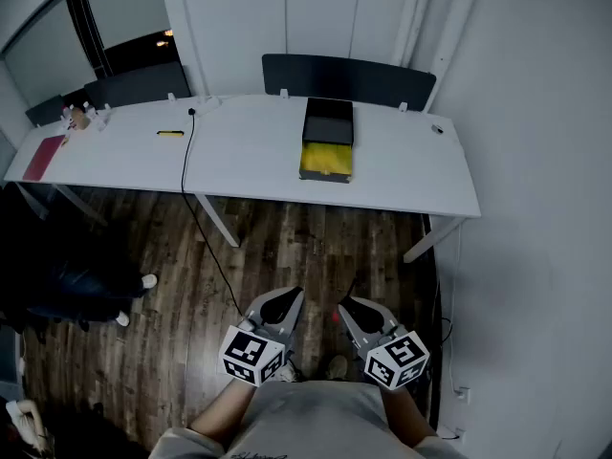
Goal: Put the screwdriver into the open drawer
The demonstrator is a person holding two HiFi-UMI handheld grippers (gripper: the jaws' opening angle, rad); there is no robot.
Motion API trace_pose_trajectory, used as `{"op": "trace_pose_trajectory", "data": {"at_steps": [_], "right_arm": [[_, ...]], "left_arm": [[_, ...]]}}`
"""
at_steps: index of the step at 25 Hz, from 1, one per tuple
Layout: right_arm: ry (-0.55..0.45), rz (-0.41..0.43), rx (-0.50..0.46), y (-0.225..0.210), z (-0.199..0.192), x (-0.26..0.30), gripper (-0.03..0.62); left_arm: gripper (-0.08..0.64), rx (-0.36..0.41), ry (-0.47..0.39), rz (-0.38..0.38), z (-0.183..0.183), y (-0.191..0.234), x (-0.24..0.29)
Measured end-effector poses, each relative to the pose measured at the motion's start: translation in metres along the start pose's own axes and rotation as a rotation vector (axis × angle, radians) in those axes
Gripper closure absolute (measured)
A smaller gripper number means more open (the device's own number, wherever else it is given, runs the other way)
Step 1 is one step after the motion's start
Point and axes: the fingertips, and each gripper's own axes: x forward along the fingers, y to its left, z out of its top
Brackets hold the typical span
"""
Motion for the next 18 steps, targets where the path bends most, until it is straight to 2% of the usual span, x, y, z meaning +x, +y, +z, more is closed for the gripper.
{"op": "trace_pose_trajectory", "data": {"at_steps": [18], "right_arm": [[0.011, -0.025, 0.014, 0.008, -0.009, 0.013, 0.518]], "left_arm": [[0.563, 0.004, 0.008, -0.024, -0.004, 0.013, -0.011]]}}
